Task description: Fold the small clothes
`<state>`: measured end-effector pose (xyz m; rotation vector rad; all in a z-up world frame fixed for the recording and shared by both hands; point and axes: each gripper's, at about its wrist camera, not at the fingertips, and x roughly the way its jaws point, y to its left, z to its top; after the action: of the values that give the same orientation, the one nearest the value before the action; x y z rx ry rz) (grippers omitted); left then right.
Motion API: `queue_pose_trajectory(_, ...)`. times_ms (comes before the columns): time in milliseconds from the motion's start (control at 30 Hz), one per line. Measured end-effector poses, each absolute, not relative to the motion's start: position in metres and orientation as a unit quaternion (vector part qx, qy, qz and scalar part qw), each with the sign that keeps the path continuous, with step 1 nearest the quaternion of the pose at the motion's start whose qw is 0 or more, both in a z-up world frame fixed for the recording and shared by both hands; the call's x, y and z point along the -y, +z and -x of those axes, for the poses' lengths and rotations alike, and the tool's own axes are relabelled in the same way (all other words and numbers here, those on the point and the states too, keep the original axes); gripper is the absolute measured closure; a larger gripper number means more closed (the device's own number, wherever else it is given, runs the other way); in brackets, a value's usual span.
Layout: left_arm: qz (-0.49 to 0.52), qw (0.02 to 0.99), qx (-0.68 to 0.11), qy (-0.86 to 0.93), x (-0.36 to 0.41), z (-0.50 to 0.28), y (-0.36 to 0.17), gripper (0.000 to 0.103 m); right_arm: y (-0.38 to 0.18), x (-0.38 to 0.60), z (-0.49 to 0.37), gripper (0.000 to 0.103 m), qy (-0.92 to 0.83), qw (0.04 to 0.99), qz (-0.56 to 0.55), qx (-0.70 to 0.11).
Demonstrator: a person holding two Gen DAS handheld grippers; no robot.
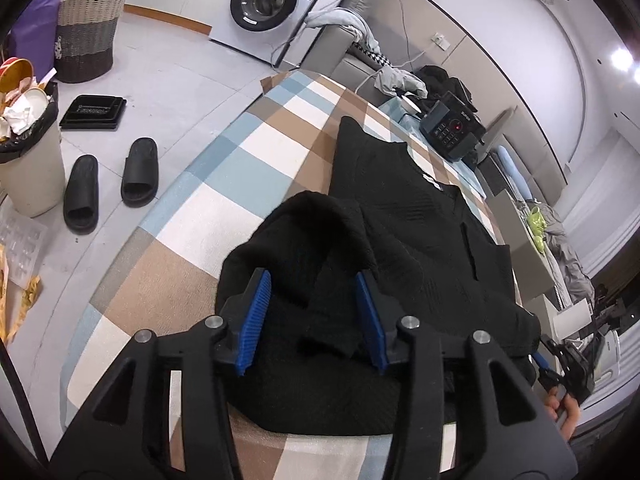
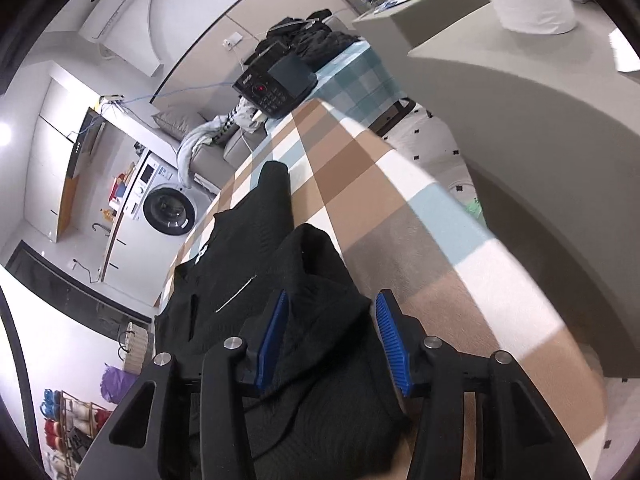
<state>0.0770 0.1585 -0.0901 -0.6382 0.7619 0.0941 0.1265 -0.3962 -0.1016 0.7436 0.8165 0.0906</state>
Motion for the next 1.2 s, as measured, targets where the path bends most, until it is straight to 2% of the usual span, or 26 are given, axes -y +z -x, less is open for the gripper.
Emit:
queue_pose_trajectory(100,0.301,0.877,-0.374,0.038,-0.154,-0.079,-0.091,0.062,-0.104,0.386,-0.136,0.056,0.038,0.856,-0.334,-0.393)
queue_pose_trajectory(133,0.300,0.877,-0.373,0.037,-0.153,-0.079,-0.092,0.062,-0.104,0.384,-0.136,0.060,0.035,0.858,-0.329,-0.393)
queue_pose_trajectory(167,0.297,0.879,-0.371,0.035,-0.152,-0.079,-0.091,0.062,-0.103,0.382,-0.137,0.071,0.033,0.863,-0.320,-0.390)
queue_pose_trajectory(200,0.293,0.883,-0.365,0.033,-0.150,-0.079,-0.090,0.062,-0.102,0.379,-0.137,0.075,0.033,0.867,-0.309,-0.389)
queue_pose_trajectory(233,0.285,0.888,-0.359,0.031,-0.148,-0.079,-0.088,0.072,-0.099,0.376,-0.136,0.082,0.036,0.873,-0.298,-0.385)
queue_pose_trajectory(267,0.279,0.891,-0.357,0.028,-0.146,-0.080,-0.087,0.089,-0.096,0.374,-0.134,0.086,0.036,0.878,-0.291,-0.379)
queue_pose_trajectory(367,0.263,0.899,-0.348,0.025,-0.142,-0.081,-0.081,0.103,-0.085,0.369,-0.127,0.093,0.046,0.892,-0.272,-0.359)
queue_pose_trajectory(600,0.290,0.902,-0.319,0.025,-0.155,-0.081,-0.062,0.103,-0.058,0.378,-0.122,0.094,0.077,0.885,-0.324,-0.326)
queue_pose_trajectory(833,0.296,0.904,-0.306,0.025,-0.167,-0.096,-0.041,0.103,-0.039,0.366,-0.138,0.095,0.074,0.890,-0.308,-0.328)
queue_pose_trajectory(900,0.297,0.902,-0.313,0.026,-0.167,-0.094,-0.040,0.103,-0.042,0.364,-0.135,0.093,0.075,0.889,-0.307,-0.333)
queue_pose_trajectory(933,0.296,0.901,-0.317,0.025,-0.166,-0.092,-0.041,0.103,-0.047,0.365,-0.133,0.088,0.075,0.884,-0.310,-0.341)
queue_pose_trajectory(1000,0.298,0.895,-0.332,0.027,-0.165,-0.085,-0.046,0.092,-0.057,0.369,-0.129,0.078,0.073,0.873,-0.326,-0.356)
queue_pose_trajectory(1033,0.302,0.892,-0.336,0.028,-0.165,-0.080,-0.049,0.080,-0.063,0.372,-0.124,0.071,0.072,0.865,-0.338,-0.363)
queue_pose_trajectory(1067,0.309,0.889,-0.337,0.029,-0.164,-0.074,-0.052,0.069,-0.068,0.374,-0.120,0.070,0.073,0.860,-0.347,-0.368)
queue_pose_trajectory(1133,0.320,0.884,-0.340,0.028,-0.163,-0.061,-0.060,0.064,-0.077,0.376,-0.108,0.070,0.079,0.850,-0.359,-0.377)
queue_pose_trajectory(1200,0.324,0.880,-0.345,0.028,-0.160,-0.049,-0.066,0.064,-0.083,0.374,-0.096,0.067,0.089,0.843,-0.365,-0.385)
